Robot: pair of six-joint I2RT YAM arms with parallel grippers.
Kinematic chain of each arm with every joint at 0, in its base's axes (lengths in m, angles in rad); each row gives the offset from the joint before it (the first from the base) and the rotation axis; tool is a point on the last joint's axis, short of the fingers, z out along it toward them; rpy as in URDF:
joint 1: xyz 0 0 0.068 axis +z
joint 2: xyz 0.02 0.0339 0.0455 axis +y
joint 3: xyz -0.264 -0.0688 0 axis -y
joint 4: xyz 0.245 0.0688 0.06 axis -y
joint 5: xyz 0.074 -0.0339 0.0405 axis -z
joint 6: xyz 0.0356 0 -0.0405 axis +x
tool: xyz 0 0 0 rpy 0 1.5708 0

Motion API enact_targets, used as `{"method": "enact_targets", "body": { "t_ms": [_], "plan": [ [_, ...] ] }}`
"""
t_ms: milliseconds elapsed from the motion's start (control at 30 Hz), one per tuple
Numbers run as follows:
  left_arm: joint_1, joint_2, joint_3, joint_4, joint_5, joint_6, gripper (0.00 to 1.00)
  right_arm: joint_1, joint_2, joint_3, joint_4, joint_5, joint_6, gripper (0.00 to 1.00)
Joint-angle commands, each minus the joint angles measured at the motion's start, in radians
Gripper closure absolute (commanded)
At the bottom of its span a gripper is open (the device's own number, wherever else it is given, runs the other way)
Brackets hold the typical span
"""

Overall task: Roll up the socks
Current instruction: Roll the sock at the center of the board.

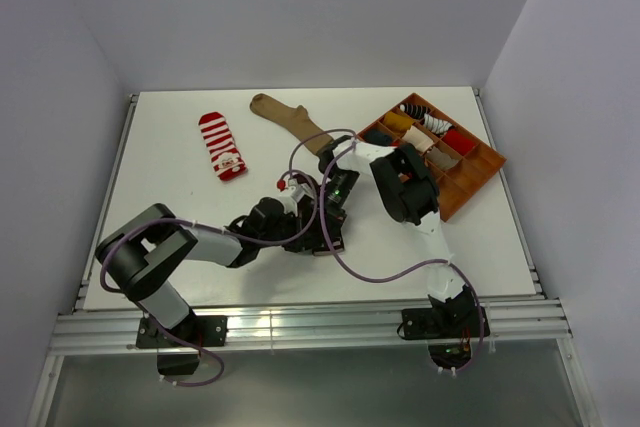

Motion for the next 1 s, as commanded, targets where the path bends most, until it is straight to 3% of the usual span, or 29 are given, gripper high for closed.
{"method": "enact_targets", "body": {
  "t_ms": [0,300,700,833,967],
  "plan": [
    [-0.003,0.024,0.024,-0.128,-0.051,0.018,1.0,0.002,0.012,0.03,-0.066,-0.02,-0.006,0.67],
    [0.01,0.043,0.055,-0.286,-0.037,0.004,1.0,-0.028,-0.096,-0.05,0.081,0.013,0.101,0.55],
    [0.065,0.064,0.118,-0.381,0.112,-0.08,1.0,-0.181,-0.291,-0.14,0.247,0.042,0.209,0.53],
    [0.083,0.075,0.167,-0.461,0.19,-0.131,1.0,-0.226,-0.432,-0.217,0.362,0.078,0.241,0.53],
    [0.128,0.092,0.191,-0.506,0.318,-0.189,1.0,-0.232,-0.628,-0.41,0.563,0.176,0.255,0.53]
  ]
}}
